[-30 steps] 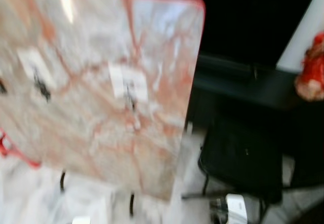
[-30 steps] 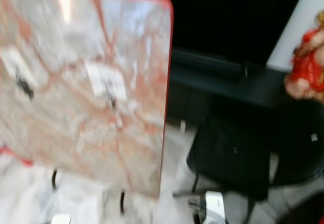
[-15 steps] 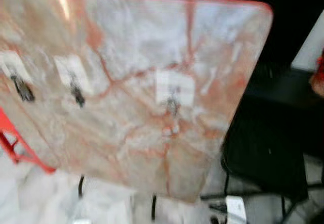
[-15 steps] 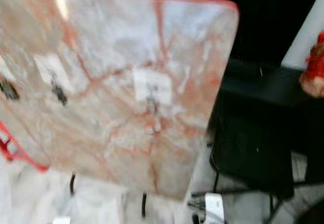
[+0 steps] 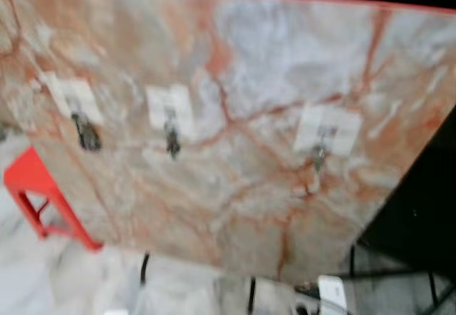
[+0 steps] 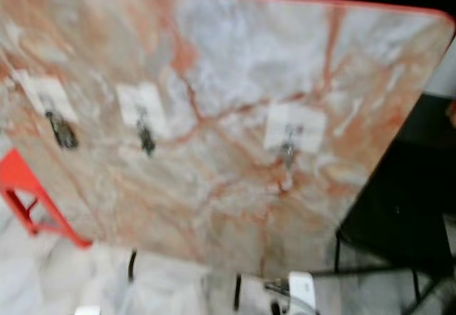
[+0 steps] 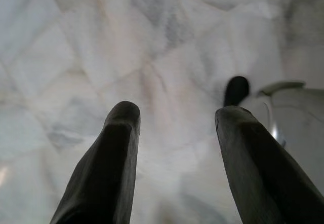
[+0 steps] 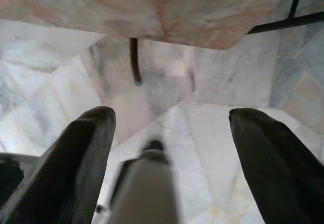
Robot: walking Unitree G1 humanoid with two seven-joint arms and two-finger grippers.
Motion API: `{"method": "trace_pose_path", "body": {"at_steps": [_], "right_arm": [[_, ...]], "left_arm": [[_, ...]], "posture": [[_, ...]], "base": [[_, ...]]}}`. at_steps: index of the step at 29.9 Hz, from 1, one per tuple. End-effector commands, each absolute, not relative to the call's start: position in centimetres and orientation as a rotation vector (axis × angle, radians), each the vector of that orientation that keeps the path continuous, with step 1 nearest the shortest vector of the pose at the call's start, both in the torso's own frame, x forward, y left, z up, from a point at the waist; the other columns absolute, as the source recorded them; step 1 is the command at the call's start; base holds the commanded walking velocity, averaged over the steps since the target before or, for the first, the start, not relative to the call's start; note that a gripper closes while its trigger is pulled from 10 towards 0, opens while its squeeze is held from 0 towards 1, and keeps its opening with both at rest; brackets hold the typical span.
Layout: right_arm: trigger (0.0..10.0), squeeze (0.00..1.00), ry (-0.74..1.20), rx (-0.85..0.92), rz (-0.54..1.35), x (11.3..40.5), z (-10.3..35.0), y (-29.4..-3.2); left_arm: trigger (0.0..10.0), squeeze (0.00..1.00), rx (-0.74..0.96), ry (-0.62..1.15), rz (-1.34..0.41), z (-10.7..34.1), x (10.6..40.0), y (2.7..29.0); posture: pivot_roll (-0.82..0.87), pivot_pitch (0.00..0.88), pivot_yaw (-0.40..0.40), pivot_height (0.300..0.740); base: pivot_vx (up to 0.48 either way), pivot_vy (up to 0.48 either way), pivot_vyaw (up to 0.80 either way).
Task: Hang keys on a hook
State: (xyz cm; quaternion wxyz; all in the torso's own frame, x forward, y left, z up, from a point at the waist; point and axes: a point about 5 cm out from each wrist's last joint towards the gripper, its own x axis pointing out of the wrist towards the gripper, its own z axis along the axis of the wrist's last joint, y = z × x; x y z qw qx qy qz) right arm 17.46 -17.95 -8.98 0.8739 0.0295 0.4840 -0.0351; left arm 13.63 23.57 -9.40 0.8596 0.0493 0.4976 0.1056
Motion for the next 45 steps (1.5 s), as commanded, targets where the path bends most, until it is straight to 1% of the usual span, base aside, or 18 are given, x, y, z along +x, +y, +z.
{"method": "trace_pose_path", "body": {"at_steps": [1, 8, 11, 13, 15, 45], "right_arm": [[10.0, 0.0, 1.017, 0.058, -0.106, 17.1, -9.0, -19.0], [10.0, 0.0, 1.019, 0.053, -0.098, 17.1, -9.0, -18.9], [10.0, 0.0, 1.016, 0.041, -0.087, 17.2, -9.0, -19.0], [10.0, 0.0, 1.011, 0.043, -0.095, 17.2, -9.0, -19.0], [10.0, 0.0, 1.011, 0.045, -0.096, 17.2, -9.0, -19.0], [10.0, 0.0, 1.013, 0.06, -0.108, 17.1, -9.0, -19.0]], "left_arm": [[10.0, 0.0, 0.083, 1.061, 0.217, -9.6, 13.4, 23.0], [10.0, 0.0, 0.082, 1.058, 0.21, -9.6, 14.1, 22.5], [10.0, 0.0, 0.078, 1.055, 0.199, -9.6, 14.7, 21.4], [10.0, 0.0, 0.074, 1.053, 0.189, -9.6, 15.0, 20.4], [10.0, 0.0, 0.073, 1.052, 0.185, -9.6, 15.2, 20.1], [10.0, 0.0, 0.074, 1.051, 0.182, -9.6, 15.3, 19.9]], "posture": [[0.07, 0.0, -0.027, 0.74], [0.07, 0.0, -0.027, 0.74], [0.07, 0.0, -0.029, 0.74], [0.07, 0.0, -0.029, 0.74], [0.07, 0.0, -0.029, 0.74], [0.07, 0.0, -0.029, 0.74]], "base": [[0.0, 0.48, 0.0], [0.0, 0.48, 0.0], [0.0, 0.48, 0.0], [0.0, 0.48, 0.57], [0.0, 0.48, 0.67], [0.0, 0.48, 0.0]]}}
